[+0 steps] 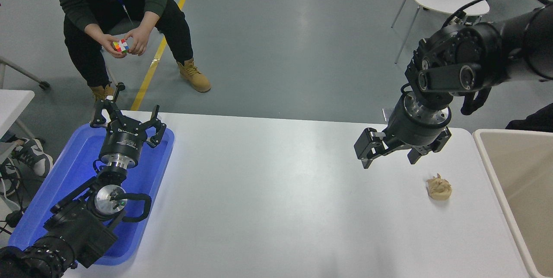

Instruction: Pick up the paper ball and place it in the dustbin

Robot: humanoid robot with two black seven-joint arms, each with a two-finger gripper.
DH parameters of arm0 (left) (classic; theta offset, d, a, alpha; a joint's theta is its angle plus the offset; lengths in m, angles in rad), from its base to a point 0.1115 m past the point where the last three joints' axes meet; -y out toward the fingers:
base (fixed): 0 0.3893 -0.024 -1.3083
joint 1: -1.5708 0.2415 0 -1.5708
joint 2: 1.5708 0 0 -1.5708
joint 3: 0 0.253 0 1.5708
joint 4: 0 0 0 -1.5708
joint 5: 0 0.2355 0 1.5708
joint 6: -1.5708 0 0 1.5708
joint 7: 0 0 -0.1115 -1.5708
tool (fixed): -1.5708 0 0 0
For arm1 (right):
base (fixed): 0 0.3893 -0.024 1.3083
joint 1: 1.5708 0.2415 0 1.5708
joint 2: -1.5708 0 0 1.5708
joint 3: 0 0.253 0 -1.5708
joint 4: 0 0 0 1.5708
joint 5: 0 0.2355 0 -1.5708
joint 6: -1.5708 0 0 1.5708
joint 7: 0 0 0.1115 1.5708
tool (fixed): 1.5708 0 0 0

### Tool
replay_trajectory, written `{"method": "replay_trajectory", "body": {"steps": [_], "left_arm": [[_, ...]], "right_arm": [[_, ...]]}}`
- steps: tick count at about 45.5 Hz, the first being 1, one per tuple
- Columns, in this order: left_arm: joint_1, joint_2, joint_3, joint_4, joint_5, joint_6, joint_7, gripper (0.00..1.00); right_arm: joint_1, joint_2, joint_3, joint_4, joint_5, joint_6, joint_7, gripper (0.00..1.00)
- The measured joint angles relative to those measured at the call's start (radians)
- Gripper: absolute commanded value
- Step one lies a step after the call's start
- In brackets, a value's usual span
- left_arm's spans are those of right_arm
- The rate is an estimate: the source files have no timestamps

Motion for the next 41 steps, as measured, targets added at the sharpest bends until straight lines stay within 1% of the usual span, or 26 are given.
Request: {"method": "replay_trajectory", "body": {"steps": [8, 22, 29, 41], "left_arm": [[0.0, 0.0, 0.0, 0.0, 0.0, 0.0, 0.0, 1.0], [0.0, 0.0, 0.0, 0.0, 0.0, 0.0, 0.0, 1.0], [0.0, 0.0, 0.0, 0.0, 0.0, 0.0, 0.0, 1.0], [0.0, 0.0, 0.0, 0.0, 0.0, 0.0, 0.0, 1.0]], "right_arm": [[-0.071, -0.053, 0.003, -0.043, -0.063, -0.06, 0.002, 1.0], [-0.295, -0.239, 0.035, -0.238, -0.303, -0.126, 0.003, 1.0], [-0.432, -0.303, 0.064, -0.373, -0.395, -0.139, 0.004, 1.0], [-0.633, -0.353, 0.14, -0.572, -0.458, -0.151, 0.007, 1.0]]}}
